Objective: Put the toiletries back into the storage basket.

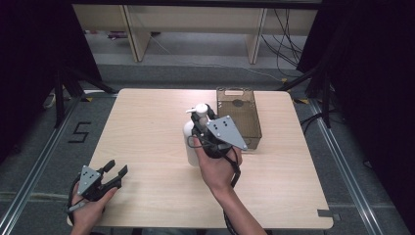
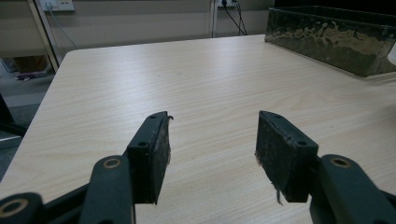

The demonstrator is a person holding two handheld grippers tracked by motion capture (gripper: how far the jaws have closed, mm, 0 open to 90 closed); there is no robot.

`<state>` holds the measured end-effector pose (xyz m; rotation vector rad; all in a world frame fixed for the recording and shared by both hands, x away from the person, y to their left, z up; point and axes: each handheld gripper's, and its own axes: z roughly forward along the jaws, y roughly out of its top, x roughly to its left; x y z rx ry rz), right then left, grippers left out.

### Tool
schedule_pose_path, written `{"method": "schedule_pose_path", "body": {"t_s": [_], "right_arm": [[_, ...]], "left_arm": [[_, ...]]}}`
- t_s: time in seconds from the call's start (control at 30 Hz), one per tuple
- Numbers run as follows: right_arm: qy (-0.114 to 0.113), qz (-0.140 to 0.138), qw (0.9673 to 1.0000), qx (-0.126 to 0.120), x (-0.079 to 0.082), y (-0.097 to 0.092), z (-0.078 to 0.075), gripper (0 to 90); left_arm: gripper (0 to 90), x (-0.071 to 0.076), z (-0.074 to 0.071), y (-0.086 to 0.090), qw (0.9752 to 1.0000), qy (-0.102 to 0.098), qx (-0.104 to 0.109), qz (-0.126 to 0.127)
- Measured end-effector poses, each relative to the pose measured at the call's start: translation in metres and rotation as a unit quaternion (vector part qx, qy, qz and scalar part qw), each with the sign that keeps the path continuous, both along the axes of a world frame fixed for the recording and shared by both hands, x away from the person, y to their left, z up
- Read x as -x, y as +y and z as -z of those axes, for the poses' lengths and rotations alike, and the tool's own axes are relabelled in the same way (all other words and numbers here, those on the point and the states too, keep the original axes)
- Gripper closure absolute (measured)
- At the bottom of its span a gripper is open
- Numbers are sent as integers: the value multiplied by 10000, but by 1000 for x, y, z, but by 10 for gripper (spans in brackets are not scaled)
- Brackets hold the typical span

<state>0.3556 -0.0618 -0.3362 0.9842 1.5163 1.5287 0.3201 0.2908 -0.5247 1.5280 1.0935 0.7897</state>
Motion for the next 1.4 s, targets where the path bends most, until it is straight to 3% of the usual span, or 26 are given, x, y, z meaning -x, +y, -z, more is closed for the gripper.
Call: {"method": "schedule_pose_path", "body": {"t_s": [0.27, 0.3, 0.6, 0.63, 0.67, 0.7, 0.9, 0.93, 1.0, 1.17, 1.4], "right_arm": [[-88, 174, 9997, 112, -2, -15, -2, 606], [-6, 185, 9998, 17, -2, -15, -2, 605], [-113, 342, 9993, 114, -3, -31, -5, 606], [-70, 333, 9994, 40, -3, -31, -5, 606], [-158, 379, 9990, 151, -3, -34, -6, 606], [-79, 385, 9992, 15, -3, -34, -5, 606], [-77, 446, 9990, 69, -4, -42, -6, 605], [-170, 485, 9986, 135, -5, -44, -6, 605], [-77, 490, 9987, 74, -4, -47, -7, 605], [-191, 606, 9979, 137, -5, -56, -8, 606], [-174, 648, 9977, 88, -4, -63, -11, 606]], "left_arm": [[441, 0, 0, 0, 10000, -1, -9, 1], [441, 0, 0, 0, 10000, -1, -2, 0], [441, 0, 0, 0, 10000, 0, -6, -1], [441, 0, 0, 0, 10000, -2, -7, 0], [441, 0, 0, 0, 10000, -1, -14, 3], [441, 0, 0, 0, 10000, -1, -14, 3], [441, 0, 0, 0, 10000, -2, -7, 0], [441, 0, 0, 0, 10000, -1, -7, -2], [440, 0, 0, 0, 10000, 0, -6, -3], [441, 0, 0, 0, 10000, 0, -18, -3], [441, 0, 0, 0, 10000, 2, -13, -11]]}}
